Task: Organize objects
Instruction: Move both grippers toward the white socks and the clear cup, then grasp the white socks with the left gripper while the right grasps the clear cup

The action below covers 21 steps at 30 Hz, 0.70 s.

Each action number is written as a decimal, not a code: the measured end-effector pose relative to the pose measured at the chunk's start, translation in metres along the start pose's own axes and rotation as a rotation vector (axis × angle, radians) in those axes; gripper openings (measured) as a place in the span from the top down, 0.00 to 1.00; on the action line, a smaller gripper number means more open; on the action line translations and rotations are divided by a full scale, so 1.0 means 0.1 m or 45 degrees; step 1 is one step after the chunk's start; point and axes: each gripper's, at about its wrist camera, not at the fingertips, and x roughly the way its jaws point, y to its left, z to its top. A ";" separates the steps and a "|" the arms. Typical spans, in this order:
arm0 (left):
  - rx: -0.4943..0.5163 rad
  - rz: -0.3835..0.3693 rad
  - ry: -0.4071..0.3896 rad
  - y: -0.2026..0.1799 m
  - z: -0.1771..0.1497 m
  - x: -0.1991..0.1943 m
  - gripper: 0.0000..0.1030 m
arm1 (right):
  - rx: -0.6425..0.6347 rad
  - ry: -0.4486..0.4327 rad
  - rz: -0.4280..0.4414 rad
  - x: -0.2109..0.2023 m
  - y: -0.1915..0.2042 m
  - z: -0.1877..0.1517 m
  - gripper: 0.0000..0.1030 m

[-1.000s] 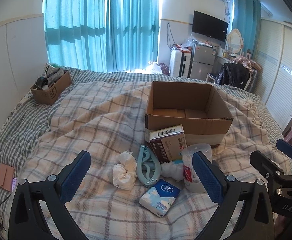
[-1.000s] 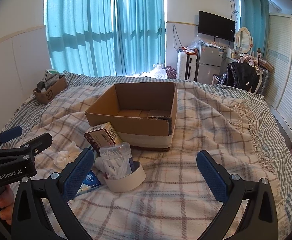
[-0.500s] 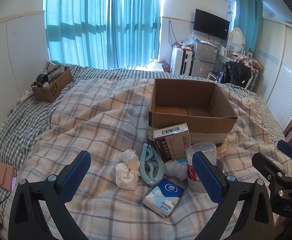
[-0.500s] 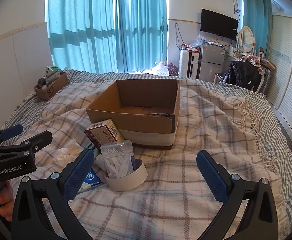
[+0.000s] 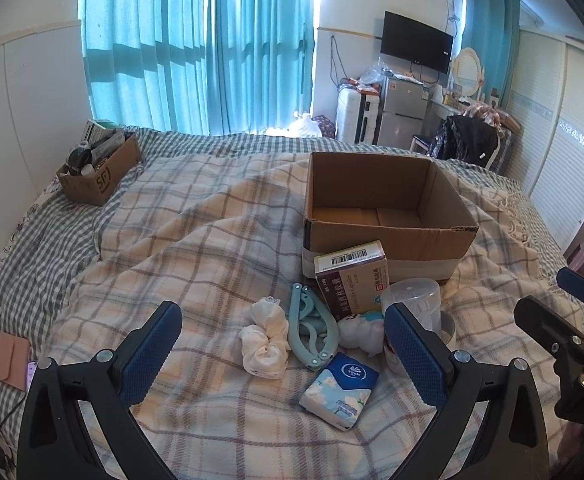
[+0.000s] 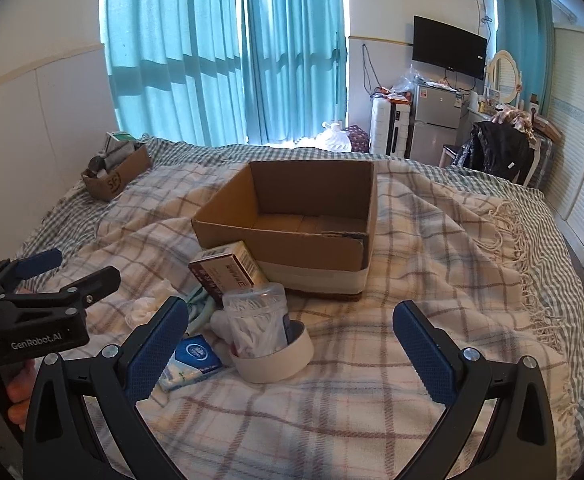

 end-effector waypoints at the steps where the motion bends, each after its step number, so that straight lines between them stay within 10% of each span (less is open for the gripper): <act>1: -0.005 -0.003 0.003 0.03 0.01 0.00 0.00 | -0.008 0.003 0.001 0.00 0.02 0.02 0.00; 14: 0.074 0.046 0.153 0.15 0.26 0.52 0.00 | -0.133 0.018 -0.048 0.26 0.16 0.54 0.00; 21: 0.109 0.024 0.300 0.26 -0.20 1.08 0.14 | -0.110 0.259 0.058 0.99 0.23 0.12 0.08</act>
